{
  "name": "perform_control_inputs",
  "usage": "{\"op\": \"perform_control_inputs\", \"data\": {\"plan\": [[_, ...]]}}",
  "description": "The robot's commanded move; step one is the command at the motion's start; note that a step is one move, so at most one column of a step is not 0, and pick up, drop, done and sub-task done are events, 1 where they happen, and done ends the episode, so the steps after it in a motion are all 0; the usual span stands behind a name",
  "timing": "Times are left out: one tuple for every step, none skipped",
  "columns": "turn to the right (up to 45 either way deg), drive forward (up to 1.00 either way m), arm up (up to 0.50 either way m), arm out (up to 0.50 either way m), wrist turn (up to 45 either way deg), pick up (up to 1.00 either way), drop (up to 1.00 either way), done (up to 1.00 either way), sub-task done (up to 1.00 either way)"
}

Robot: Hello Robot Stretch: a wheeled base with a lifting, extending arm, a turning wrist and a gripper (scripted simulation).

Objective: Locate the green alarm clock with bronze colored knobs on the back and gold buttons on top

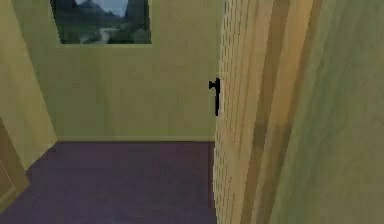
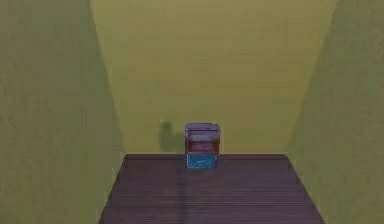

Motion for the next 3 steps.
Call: {"op": "perform_control_inputs", "data": {"plan": [[-45.0,0.0,0.0,0.0,0.0,0.0,0.0,0.0,0.0],[-45.0,0.0,0.0,0.0,0.0,0.0,0.0,0.0,0.0],[-3.0,0.0,0.0,0.0,0.0,0.0,0.0,0.0,0.0]]}}
